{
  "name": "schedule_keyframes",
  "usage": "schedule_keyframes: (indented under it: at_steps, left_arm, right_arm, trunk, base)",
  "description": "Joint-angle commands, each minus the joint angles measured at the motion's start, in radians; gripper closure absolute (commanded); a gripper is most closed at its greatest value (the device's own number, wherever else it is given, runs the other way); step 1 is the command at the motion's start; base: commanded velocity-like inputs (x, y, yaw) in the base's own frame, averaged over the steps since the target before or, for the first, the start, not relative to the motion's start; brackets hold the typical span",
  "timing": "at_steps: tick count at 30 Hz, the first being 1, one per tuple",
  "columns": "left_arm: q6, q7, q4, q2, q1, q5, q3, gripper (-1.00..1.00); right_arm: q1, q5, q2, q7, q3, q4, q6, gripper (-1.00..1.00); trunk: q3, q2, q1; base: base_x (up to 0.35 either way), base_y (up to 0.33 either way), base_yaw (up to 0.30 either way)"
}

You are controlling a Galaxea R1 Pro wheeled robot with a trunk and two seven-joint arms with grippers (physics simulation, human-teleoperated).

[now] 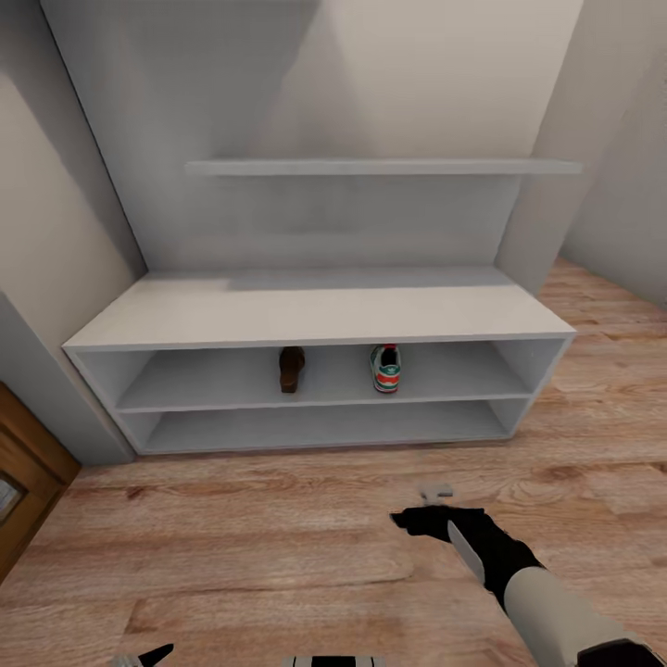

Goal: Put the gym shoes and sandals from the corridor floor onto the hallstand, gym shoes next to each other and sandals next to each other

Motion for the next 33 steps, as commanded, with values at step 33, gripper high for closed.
schedule_keyframes:
  at_steps: [33]
  left_arm:
    - [-0.015, 0.176, 0.014, -0.012, 0.001, -0.005, 0.099, -1.0]
  right_arm:
    - [0.204, -0.012, -0.172, 0.271, 0.008, 0.407, -0.768, -1.0]
  trunk:
    - [0.109, 0.176, -0.1]
  base:
    - [0.0, 0.0, 0.0]
